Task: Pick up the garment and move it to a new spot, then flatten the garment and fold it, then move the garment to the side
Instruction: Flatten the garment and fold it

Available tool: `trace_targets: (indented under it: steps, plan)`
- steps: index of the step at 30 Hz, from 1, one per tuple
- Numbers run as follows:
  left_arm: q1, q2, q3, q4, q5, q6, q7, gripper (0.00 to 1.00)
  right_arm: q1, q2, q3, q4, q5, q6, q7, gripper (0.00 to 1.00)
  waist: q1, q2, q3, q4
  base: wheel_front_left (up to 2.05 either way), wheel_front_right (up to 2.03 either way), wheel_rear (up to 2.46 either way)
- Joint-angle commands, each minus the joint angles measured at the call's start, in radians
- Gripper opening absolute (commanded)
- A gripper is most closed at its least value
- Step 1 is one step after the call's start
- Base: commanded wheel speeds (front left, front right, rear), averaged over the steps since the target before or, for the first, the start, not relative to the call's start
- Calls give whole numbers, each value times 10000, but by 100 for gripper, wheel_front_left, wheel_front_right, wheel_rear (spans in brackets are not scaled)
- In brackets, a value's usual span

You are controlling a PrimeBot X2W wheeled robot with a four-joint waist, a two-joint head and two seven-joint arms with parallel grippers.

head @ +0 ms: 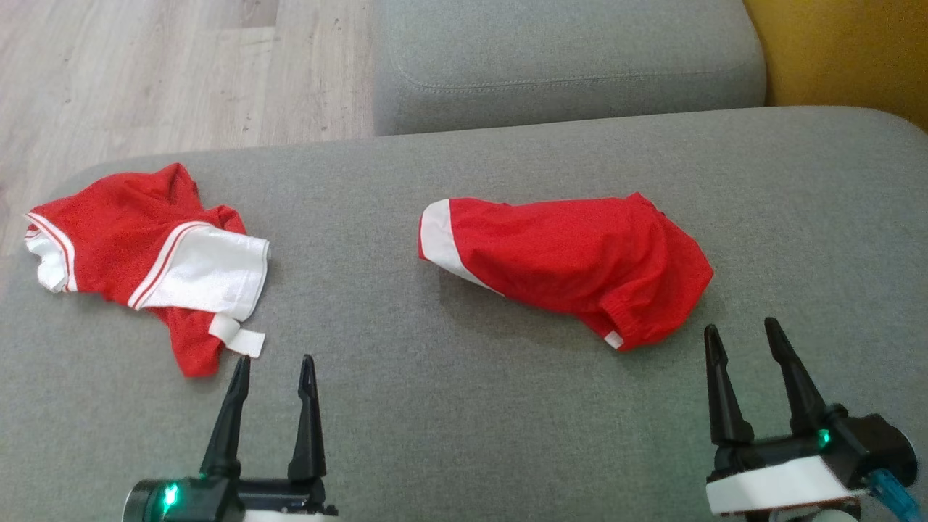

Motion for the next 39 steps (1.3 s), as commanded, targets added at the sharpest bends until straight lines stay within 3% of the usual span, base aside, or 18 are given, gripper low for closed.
trace_targets:
  steps: [1,17,26,32,39]
  plan:
    - [-255,-40,222,-266,51,91,-64,100,-149,-62,222,-257,49,67,-36,100,0,0,-23,16,0,0,0]
    - [-252,-41,180,-6,-65,111,-64,100,-144,-62,65,114,332,67,-36,100,0,0,72,-17,0,0,0]
    - [-962,-41,-428,576,703,-571,-64,100,-388,-62,199,-71,188,67,-36,100,0,0,539,-769,0,0,0]
    - [-2349,248,-1791,1688,1433,-1284,-64,100,-983,-62,195,-292,132,67,-36,100,0,0,1446,-1421,0,0,0]
    - [-4487,694,-4104,3624,1990,-1493,-64,100,-1442,-62,166,-483,218,67,-36,100,0,0,2341,-2072,0,0,0]
